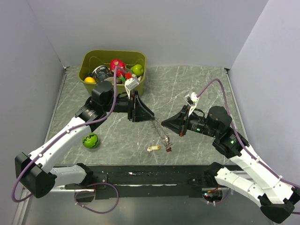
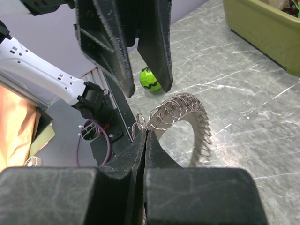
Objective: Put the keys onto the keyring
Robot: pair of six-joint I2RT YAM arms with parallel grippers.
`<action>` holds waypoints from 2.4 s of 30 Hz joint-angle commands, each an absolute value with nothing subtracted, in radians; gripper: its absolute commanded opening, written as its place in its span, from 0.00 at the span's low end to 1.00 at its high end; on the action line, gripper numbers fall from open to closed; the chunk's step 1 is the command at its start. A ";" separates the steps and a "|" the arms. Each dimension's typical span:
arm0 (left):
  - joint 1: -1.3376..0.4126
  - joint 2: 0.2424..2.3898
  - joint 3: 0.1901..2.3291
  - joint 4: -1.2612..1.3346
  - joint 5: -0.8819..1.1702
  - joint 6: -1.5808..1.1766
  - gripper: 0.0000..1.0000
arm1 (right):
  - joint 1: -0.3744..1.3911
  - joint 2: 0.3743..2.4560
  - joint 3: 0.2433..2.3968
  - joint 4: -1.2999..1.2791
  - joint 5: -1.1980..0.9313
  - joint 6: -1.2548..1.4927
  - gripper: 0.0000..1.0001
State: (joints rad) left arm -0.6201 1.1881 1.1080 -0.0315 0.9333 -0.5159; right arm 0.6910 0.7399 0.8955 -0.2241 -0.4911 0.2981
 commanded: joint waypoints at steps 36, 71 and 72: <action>-0.709 1.241 1.215 -0.173 0.864 -0.397 0.19 | 0.673 0.723 0.890 -0.129 -0.492 0.310 0.00; -0.765 1.079 1.074 -0.011 0.703 -0.319 0.01 | 0.670 0.606 0.851 -0.126 -0.451 0.250 0.60; -0.765 1.051 1.060 -0.006 0.692 -0.311 0.01 | 0.672 0.597 0.853 -0.129 -0.445 0.247 0.65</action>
State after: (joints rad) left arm -0.7666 1.1370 1.1057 -0.1307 0.7654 -0.3485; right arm 0.6735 0.6571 0.8494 -0.1844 -0.4786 0.2829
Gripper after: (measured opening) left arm 0.024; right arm 0.556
